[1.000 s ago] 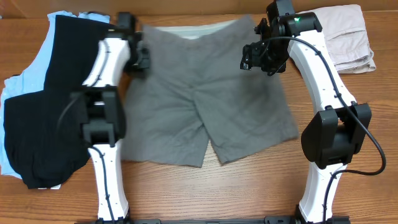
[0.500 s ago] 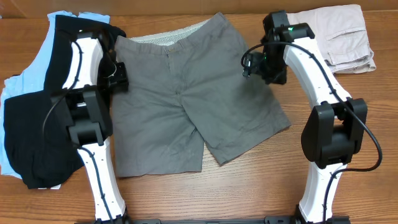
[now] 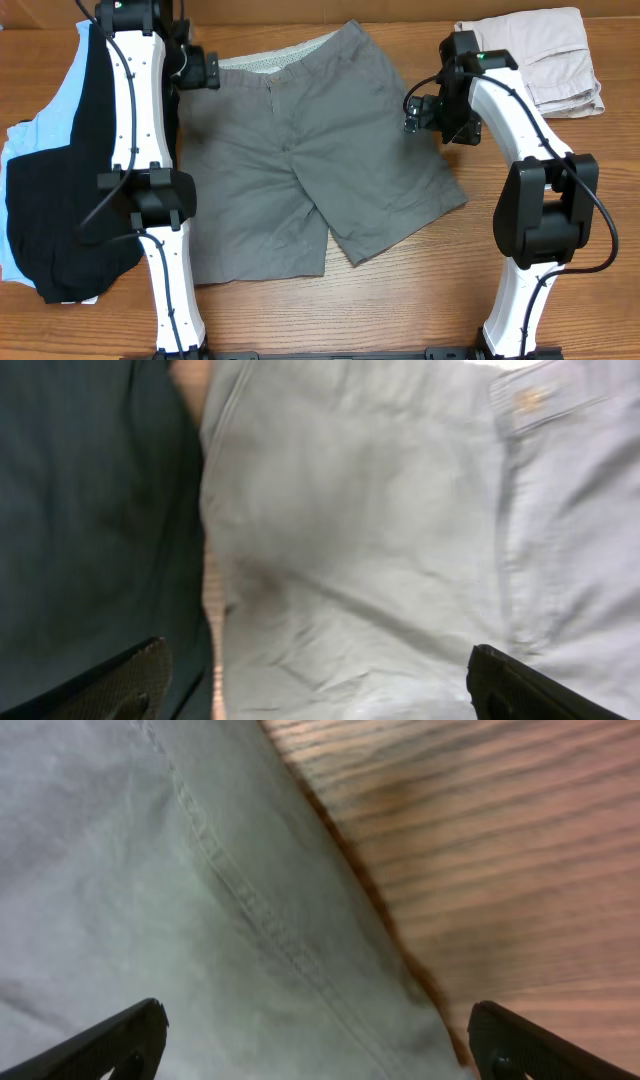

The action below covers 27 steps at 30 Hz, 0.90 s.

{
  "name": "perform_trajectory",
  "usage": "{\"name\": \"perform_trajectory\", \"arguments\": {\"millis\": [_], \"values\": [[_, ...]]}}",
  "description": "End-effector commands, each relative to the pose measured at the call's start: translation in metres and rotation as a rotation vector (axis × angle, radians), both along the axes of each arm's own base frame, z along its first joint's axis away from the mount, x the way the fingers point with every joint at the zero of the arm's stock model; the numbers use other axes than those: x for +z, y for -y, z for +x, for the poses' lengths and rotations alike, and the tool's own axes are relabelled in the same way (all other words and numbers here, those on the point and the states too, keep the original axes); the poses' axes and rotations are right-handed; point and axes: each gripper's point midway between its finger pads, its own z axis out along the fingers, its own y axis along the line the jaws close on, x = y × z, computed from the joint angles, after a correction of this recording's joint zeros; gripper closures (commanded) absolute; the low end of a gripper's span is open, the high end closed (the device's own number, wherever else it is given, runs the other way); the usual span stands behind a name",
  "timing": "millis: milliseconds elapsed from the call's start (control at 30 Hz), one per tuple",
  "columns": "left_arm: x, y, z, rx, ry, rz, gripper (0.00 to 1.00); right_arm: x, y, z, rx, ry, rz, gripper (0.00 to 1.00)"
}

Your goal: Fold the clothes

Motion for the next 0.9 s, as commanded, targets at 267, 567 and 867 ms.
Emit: {"name": "perform_trajectory", "arguments": {"millis": [267, 567, 867], "values": [[0.126, 0.082, -0.020, -0.231, 0.307, 0.012, 0.04, -0.027, -0.016, -0.019, 0.052, -0.049, 0.053, 0.09], [0.205, 0.115, -0.064, -0.302, 0.483, 0.056, 0.00, -0.042, -0.020, -0.038, 0.055, -0.110, 0.050, 0.09], [0.213, 0.115, -0.072, -0.306, 0.490, 0.068, 0.00, -0.064, -0.012, -0.010, -0.005, 0.036, 0.017, 0.28]]}}
